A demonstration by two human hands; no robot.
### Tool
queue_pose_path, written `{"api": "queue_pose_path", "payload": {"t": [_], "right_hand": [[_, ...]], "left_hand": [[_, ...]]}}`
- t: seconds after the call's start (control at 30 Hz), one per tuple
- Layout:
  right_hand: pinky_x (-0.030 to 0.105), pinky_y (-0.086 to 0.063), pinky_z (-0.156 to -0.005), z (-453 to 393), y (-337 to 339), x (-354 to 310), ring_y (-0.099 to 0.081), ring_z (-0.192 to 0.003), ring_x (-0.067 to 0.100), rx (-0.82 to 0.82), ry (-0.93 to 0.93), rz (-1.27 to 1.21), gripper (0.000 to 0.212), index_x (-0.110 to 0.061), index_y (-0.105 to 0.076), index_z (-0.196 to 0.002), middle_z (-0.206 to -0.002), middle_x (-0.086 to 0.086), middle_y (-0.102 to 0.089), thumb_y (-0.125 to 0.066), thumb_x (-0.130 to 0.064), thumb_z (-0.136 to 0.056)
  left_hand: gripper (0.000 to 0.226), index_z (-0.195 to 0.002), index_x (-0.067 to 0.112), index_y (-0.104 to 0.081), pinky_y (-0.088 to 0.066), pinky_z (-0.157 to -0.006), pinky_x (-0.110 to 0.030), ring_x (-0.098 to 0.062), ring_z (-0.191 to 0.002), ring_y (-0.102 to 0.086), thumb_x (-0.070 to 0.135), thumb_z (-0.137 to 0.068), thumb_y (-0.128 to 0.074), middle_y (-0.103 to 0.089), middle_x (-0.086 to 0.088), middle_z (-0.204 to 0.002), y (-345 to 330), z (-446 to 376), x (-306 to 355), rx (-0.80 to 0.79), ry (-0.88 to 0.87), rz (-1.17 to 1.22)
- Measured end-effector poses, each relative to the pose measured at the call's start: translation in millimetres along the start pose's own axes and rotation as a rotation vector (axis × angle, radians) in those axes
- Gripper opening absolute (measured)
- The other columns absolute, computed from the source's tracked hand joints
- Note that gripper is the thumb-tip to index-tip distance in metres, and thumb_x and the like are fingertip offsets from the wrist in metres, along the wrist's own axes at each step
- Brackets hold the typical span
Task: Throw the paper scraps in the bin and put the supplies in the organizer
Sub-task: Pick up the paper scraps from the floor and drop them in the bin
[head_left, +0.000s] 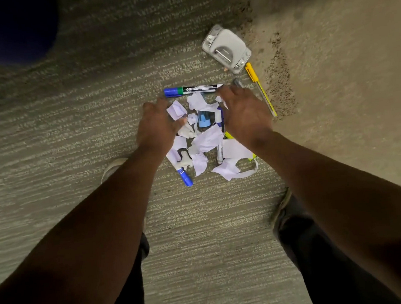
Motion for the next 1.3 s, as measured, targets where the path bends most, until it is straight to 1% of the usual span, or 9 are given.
{"api": "queue_pose_path", "payload": {"t": [0.07, 0.17, 0.33, 0.4, 0.57, 0.7, 0.83, 1.07, 1.3], "right_hand": [[0.041, -0.049, -0.072, -9, -3, -9, -0.055, -0.103, 0.036, -0.034, 0.035, 0.104, 0.045, -0.016, -0.050, -0.122, -0.113, 0.013, -0.056, -0.051, 0.002, -0.081], [0.045, -0.049, -0.075, -19, -5, -17, -0.053, -0.103, 0.038, -0.042, 0.069, 0.235, 0.037, -0.012, -0.050, -0.121, -0.118, 0.018, -0.051, -0.045, 0.000, -0.086], [0.044, -0.049, -0.077, -28, -6, -12, -0.054, -0.104, 0.039, -0.095, 0.093, 0.262, 0.032, -0.009, -0.049, -0.121, -0.119, 0.022, -0.050, -0.044, -0.001, -0.091], [0.041, -0.048, -0.079, -30, -7, -6, -0.054, -0.105, 0.038, -0.094, 0.076, 0.186, 0.034, -0.008, -0.048, -0.124, -0.119, 0.022, -0.052, -0.046, -0.003, -0.091], [0.035, -0.041, -0.084, -33, -2, -3, -0.055, -0.106, 0.032, 0.051, -0.145, -0.253, 0.028, -0.009, -0.053, -0.115, -0.117, 0.017, -0.056, -0.055, -0.018, -0.089], [0.032, -0.037, -0.088, -35, -11, -19, -0.053, -0.111, 0.033, -0.028, -0.184, -0.345, 0.032, -0.008, -0.054, -0.118, -0.118, 0.019, -0.056, -0.051, -0.030, -0.095], [0.029, -0.036, -0.083, -36, -23, -27, -0.052, -0.110, 0.028, -0.078, -0.222, -0.403, 0.040, -0.008, -0.057, -0.113, -0.115, 0.016, -0.057, -0.061, -0.040, -0.089], [0.031, -0.037, -0.086, -34, -22, -34, -0.053, -0.108, 0.032, -0.109, -0.102, -0.337, 0.037, -0.011, -0.058, -0.118, -0.116, 0.020, -0.053, -0.064, -0.028, -0.086], [0.030, -0.039, -0.090, -29, -2, -23, -0.056, -0.109, 0.029, 0.036, -0.167, -0.387, 0.034, -0.011, -0.060, -0.119, -0.117, 0.015, -0.061, -0.062, -0.027, -0.088]], "left_hand": [[0.050, -0.130, 0.019, -0.049, -0.049, -0.086, -0.042, -0.037, -0.107, -0.059, 0.033, -0.087, -0.069, -0.049, -0.018, -0.126, -4, -1, 3, 0.004, -0.063, -0.076], [0.045, -0.128, 0.015, -0.052, -0.048, -0.084, -0.042, -0.035, -0.106, -0.059, 0.025, -0.087, -0.068, -0.054, -0.017, -0.122, -7, -5, 10, 0.023, -0.152, -0.113], [0.011, -0.098, 0.004, -0.059, -0.043, -0.069, -0.038, -0.034, -0.089, -0.057, 0.010, -0.090, -0.054, -0.060, -0.020, -0.099, -3, -13, 16, 0.089, -0.199, -0.088], [0.011, -0.089, 0.004, -0.060, -0.040, -0.064, -0.035, -0.031, -0.081, -0.056, 0.009, -0.090, -0.050, -0.060, -0.020, -0.092, -3, -13, 15, 0.120, -0.202, -0.052], [0.028, -0.111, 0.008, -0.056, -0.043, -0.065, -0.033, -0.032, -0.084, -0.062, 0.030, -0.097, -0.048, -0.066, -0.017, -0.093, -2, -9, 16, 0.178, -0.169, 0.088], [0.042, -0.126, 0.017, -0.053, -0.047, -0.076, -0.034, -0.031, -0.101, -0.062, 0.034, -0.088, -0.064, -0.066, -0.013, -0.110, -10, -8, 26, 0.062, -0.236, 0.007], [0.032, -0.119, 0.019, -0.055, -0.044, -0.071, -0.034, -0.033, -0.100, -0.062, 0.025, -0.088, -0.062, -0.067, -0.012, -0.107, -13, -12, 30, 0.088, -0.236, -0.042], [0.020, -0.106, 0.013, -0.063, -0.043, -0.067, -0.031, -0.036, -0.090, -0.066, 0.020, -0.087, -0.060, -0.073, -0.012, -0.095, -10, -16, 31, 0.134, -0.274, 0.058], [0.022, -0.097, 0.011, -0.061, -0.038, -0.051, -0.017, -0.004, -0.058, -0.051, 0.012, -0.078, -0.071, -0.060, 0.004, -0.080, 3, -7, 16, 0.111, -0.057, 0.295]]}}
Point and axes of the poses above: each hand's wrist, its own z-axis away from the middle knuckle, its own y-axis out of the back of the hand, x = y × z, the point moved 2 cm from there along -z, towards the middle knuckle
